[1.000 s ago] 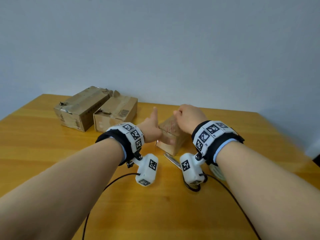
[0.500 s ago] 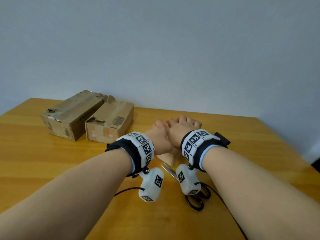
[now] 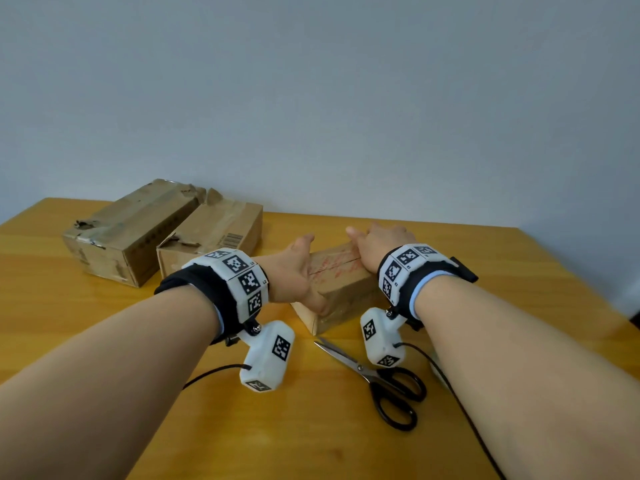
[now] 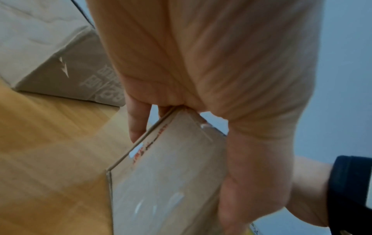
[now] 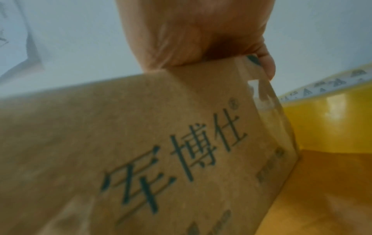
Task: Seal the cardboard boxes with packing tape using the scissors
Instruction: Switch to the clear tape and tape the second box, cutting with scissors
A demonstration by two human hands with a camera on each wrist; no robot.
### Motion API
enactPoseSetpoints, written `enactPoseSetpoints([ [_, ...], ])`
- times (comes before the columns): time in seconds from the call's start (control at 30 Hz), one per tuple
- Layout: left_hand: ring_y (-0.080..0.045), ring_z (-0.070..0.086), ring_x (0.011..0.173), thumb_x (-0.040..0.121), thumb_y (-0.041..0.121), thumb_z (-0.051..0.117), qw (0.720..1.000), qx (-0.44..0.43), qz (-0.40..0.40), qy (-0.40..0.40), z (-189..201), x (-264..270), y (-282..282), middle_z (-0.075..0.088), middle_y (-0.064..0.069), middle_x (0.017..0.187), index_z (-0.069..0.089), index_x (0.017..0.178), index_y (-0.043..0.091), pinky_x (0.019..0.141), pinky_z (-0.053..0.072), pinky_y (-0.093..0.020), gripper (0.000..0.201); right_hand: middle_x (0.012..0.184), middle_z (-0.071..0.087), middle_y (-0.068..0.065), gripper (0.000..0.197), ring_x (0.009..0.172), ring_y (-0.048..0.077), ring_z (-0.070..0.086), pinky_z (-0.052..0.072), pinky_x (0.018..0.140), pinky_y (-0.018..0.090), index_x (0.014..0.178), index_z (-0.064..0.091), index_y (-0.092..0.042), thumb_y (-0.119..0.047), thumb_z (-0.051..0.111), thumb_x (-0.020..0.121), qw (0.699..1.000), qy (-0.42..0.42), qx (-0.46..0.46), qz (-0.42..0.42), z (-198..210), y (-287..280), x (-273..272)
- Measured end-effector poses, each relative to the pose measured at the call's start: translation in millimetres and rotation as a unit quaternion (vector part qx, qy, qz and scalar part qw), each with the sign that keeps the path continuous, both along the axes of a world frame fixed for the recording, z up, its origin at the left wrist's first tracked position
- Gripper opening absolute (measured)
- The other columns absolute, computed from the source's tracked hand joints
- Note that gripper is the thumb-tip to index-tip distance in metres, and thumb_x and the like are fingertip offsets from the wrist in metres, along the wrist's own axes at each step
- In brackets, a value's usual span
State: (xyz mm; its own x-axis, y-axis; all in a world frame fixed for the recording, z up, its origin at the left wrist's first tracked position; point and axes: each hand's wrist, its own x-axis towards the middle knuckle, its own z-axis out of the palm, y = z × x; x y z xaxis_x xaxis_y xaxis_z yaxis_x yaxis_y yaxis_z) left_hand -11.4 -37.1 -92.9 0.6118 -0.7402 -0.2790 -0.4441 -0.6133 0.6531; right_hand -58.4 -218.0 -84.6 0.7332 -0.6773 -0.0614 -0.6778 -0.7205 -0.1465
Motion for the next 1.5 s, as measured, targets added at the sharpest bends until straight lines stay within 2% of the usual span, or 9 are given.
enactPoseSetpoints([
  [0.17, -0.019, 0.048, 0.119, 0.064, 0.028, 0.090, 1.000, 0.012, -0.023, -0.018, 3.2, -0.1, 3.1, 0.042, 0.001, 0.135, -0.003, 0.156, 0.024, 0.105, 0.044, -0.036, 0.131, 0.136, 0.059, 0.012, 0.054, 0.101, 0.029, 0.066, 0.047, 0.061, 0.033, 0.159, 0.024, -0.033, -0.016, 0.036, 0.109, 1.000, 0.013, 0.022, 0.008, 5.1, -14.6, -4.0],
  [0.3, -0.010, 0.051, 0.104, 0.068, 0.022, 0.087, 0.999, 0.000, -0.031, -0.033, 3.2, -0.6, 5.3, 0.046, 0.009, 0.117, 0.026, 0.148, 0.021, 0.087, 0.046, -0.024, 0.101, 0.129, 0.065, 0.013, 0.039, 0.098, 0.030, 0.066, 0.052, 0.077, 0.035, 0.145, 0.052, -0.020, -0.030, 0.036, 0.110, 0.997, -0.036, 0.054, -0.033, 11.2, -20.7, -17.7],
  [0.43, -0.006, 0.053, 0.096, 0.066, 0.017, 0.088, 0.999, -0.017, -0.025, -0.027, 2.0, -0.1, 8.4, 0.049, 0.011, 0.109, 0.035, 0.135, 0.023, 0.078, 0.049, -0.021, 0.088, 0.130, 0.061, 0.021, 0.080, 0.113, 0.033, 0.061, 0.037, 0.081, 0.032, 0.133, 0.057, 0.001, -0.061, 0.015, 0.104, 0.979, -0.062, 0.173, -0.085, 15.4, -13.4, -24.8],
  [0.7, -0.028, 0.032, 0.137, 0.075, 0.032, 0.078, 0.984, 0.032, 0.033, -0.169, 23.9, -28.1, 7.3, 0.037, 0.001, 0.146, 0.013, 0.151, 0.033, 0.112, 0.031, -0.050, 0.100, 0.128, 0.065, 0.012, 0.040, 0.115, 0.029, 0.060, 0.043, 0.091, 0.031, 0.122, 0.065, -0.006, -0.034, 0.041, 0.107, 0.971, -0.149, 0.166, 0.090, 70.1, 23.1, -29.2],
  [0.8, -0.030, 0.036, 0.136, 0.080, 0.028, 0.073, 0.982, -0.097, 0.096, -0.131, 40.4, -38.1, -10.2, 0.037, -0.004, 0.145, 0.018, 0.148, 0.023, 0.110, 0.036, -0.049, 0.088, 0.119, 0.068, 0.006, 0.033, 0.109, 0.026, 0.062, 0.049, 0.098, 0.038, 0.115, 0.067, -0.014, -0.037, 0.047, 0.104, 0.957, -0.193, 0.174, 0.129, 78.2, 50.5, -28.0],
  [0.93, -0.025, 0.056, 0.115, 0.070, 0.007, 0.078, 0.972, -0.202, 0.102, -0.062, 53.9, -43.8, -3.2, 0.049, -0.005, 0.128, 0.022, 0.140, 0.023, 0.097, 0.052, -0.044, 0.092, 0.077, 0.061, 0.006, 0.046, 0.081, 0.029, 0.059, 0.048, 0.078, 0.044, 0.074, 0.057, -0.012, -0.042, 0.040, 0.104, 0.942, -0.269, 0.179, 0.092, 89.4, 58.6, -44.7],
  [1.1, -0.020, 0.060, 0.105, 0.063, 0.003, 0.087, 0.974, -0.214, 0.061, -0.047, 46.2, -53.8, 12.5, 0.054, -0.003, 0.121, 0.014, 0.137, 0.033, 0.092, 0.054, -0.042, 0.108, 0.115, 0.065, 0.011, 0.075, 0.102, 0.029, 0.060, 0.043, 0.087, 0.037, 0.125, 0.059, -0.007, -0.067, 0.022, 0.099, 0.966, -0.187, 0.156, 0.080, 89.5, 73.2, -52.9],
  [1.27, -0.019, 0.061, 0.099, 0.056, 0.020, 0.094, 0.981, -0.173, 0.056, -0.070, 38.8, -54.6, 24.4, 0.056, 0.006, 0.108, 0.027, 0.124, 0.026, 0.086, 0.054, -0.041, 0.096, 0.130, 0.055, 0.019, 0.086, 0.114, 0.037, 0.056, 0.046, 0.088, 0.043, 0.138, 0.049, -0.016, -0.080, 0.020, 0.090, 0.989, -0.125, 0.078, 0.029, 65.5, 93.0, -52.6],
  [1.5, -0.014, 0.063, 0.095, 0.057, 0.011, 0.093, 0.973, -0.212, 0.075, -0.049, 30.3, -54.5, 40.5, 0.060, 0.004, 0.105, 0.032, 0.122, 0.023, 0.079, 0.055, -0.032, 0.090, 0.127, 0.060, 0.012, 0.041, 0.113, 0.032, 0.060, 0.047, 0.085, 0.035, 0.145, 0.049, -0.027, -0.024, 0.030, 0.109, 0.989, -0.102, -0.021, 0.106, 77.5, 99.3, -57.2],
])
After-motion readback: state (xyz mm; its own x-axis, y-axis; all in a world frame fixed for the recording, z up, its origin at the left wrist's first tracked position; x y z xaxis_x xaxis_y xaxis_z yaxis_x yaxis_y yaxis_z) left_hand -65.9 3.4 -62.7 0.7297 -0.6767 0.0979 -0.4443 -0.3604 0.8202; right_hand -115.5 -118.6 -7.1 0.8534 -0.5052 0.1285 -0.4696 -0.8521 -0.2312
